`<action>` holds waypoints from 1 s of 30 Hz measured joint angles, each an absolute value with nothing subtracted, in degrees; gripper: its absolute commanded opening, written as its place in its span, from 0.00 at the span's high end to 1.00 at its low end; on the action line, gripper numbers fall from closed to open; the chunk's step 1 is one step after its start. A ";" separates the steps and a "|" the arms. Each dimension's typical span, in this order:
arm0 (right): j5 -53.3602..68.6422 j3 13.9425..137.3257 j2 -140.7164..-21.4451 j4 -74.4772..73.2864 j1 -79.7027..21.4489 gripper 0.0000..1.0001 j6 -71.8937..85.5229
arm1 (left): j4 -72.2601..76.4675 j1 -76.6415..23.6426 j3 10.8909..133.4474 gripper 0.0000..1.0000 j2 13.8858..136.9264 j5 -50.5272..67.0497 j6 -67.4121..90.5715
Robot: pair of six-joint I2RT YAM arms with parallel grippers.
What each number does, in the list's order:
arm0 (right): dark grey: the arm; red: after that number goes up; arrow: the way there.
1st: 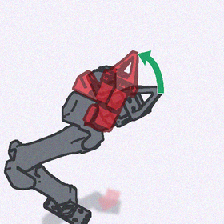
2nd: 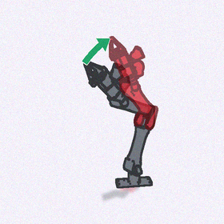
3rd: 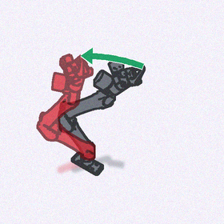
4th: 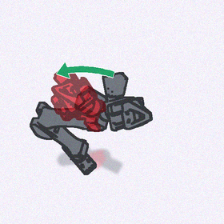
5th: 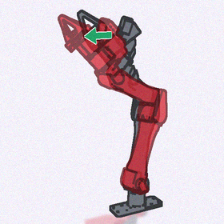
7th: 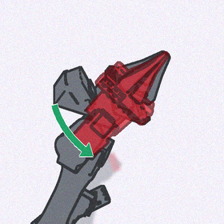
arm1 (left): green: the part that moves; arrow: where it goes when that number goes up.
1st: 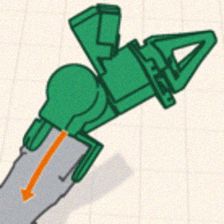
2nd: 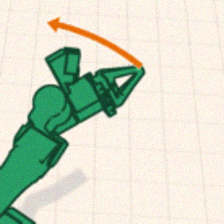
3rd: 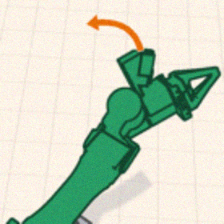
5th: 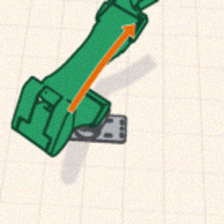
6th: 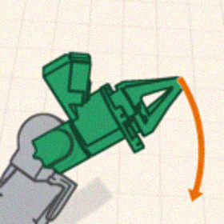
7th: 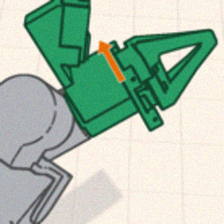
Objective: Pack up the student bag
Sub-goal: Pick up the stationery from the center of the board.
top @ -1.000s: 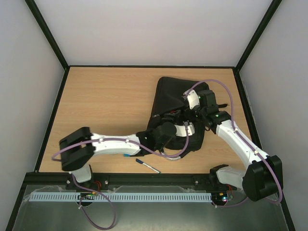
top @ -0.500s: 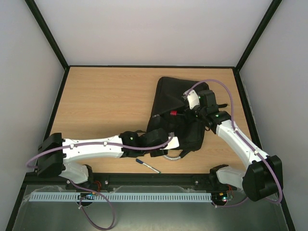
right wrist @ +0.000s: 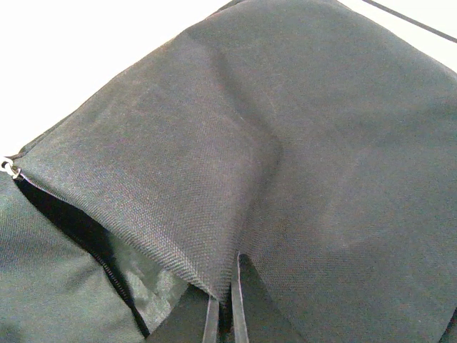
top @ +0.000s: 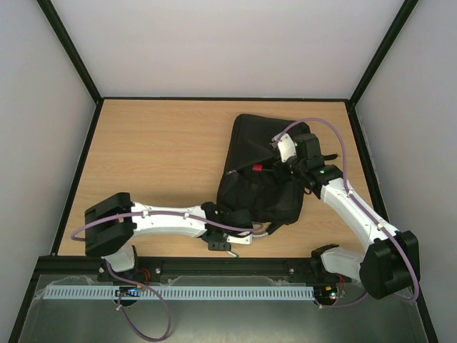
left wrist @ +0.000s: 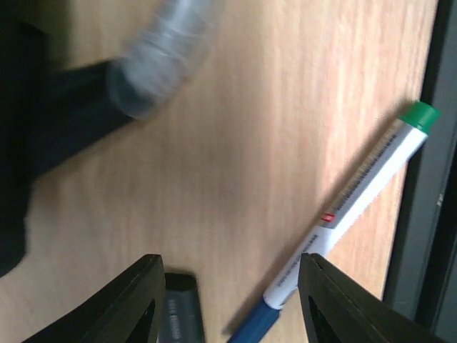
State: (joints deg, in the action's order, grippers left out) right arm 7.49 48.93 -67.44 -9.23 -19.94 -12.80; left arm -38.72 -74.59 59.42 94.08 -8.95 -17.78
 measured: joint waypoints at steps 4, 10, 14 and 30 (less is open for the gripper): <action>7.51 48.93 -67.44 -9.23 -19.94 0.99 -12.80 | -40.69 -75.66 59.86 0.46 97.25 -7.03 -17.61; 7.53 48.90 -67.44 -9.23 -19.94 0.99 -12.80 | -41.74 -77.01 59.86 0.55 99.79 -6.42 -17.47; 7.51 48.93 -67.44 -9.23 -19.94 0.99 -12.82 | -41.67 -77.08 59.86 0.64 99.92 -6.48 -17.58; 7.51 48.90 -67.44 -9.23 -19.94 0.99 -12.80 | -38.94 -77.30 62.52 0.85 102.89 -4.84 -17.08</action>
State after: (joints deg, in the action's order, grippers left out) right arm 7.51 48.90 -67.44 -9.23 -19.94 -12.80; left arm -38.94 -77.30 62.52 102.89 -4.84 -17.08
